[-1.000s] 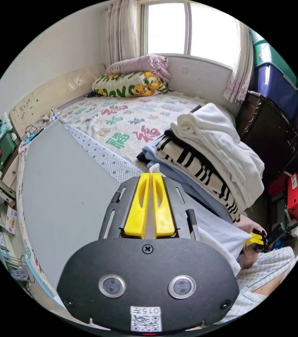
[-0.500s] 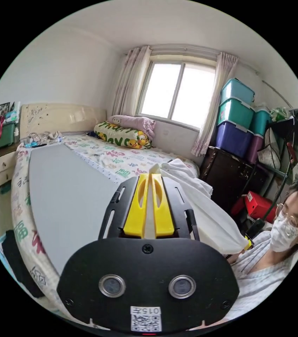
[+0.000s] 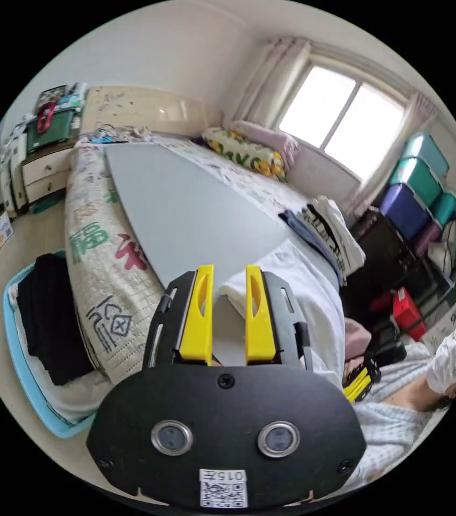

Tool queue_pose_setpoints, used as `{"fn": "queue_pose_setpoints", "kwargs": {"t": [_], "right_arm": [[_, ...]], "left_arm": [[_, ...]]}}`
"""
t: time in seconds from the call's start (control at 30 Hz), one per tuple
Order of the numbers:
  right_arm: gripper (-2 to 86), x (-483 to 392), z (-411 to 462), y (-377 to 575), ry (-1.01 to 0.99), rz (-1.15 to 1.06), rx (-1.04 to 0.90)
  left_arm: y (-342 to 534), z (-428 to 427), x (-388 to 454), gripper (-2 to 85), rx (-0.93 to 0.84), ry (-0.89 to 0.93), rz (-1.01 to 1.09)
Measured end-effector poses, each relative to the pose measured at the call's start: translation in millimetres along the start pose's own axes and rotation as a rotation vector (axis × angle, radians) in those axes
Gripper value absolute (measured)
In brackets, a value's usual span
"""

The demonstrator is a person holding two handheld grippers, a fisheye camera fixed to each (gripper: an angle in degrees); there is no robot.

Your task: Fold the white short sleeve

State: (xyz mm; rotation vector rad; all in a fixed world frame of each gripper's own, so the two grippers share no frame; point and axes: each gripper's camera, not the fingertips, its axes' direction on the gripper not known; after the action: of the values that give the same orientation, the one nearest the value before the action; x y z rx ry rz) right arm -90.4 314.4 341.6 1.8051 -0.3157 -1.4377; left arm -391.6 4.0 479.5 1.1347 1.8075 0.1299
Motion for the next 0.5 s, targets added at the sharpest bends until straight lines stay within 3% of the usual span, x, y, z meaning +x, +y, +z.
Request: {"fn": "queue_pose_setpoints", "kwargs": {"t": [0.1, 0.3, 0.5], "right_arm": [[0.3, -1.3, 13.7, -14.4, -0.01, 0.003, -0.043], [0.0, -20.3, 21.6, -41.8, -0.057, -0.11, 0.008], [-0.5, -24.9, 79.9, -80.7, -0.018, -0.096, -0.197]], "left_arm": [[0.2, 43.1, 34.5, 9.2, -0.139, -0.105, 0.108], [47.6, 35.9, 68.5, 3.9, -0.033, -0.183, 0.174], [97.4, 4.8, 100.9, 0.5, 0.071, -0.329, 0.157]]}}
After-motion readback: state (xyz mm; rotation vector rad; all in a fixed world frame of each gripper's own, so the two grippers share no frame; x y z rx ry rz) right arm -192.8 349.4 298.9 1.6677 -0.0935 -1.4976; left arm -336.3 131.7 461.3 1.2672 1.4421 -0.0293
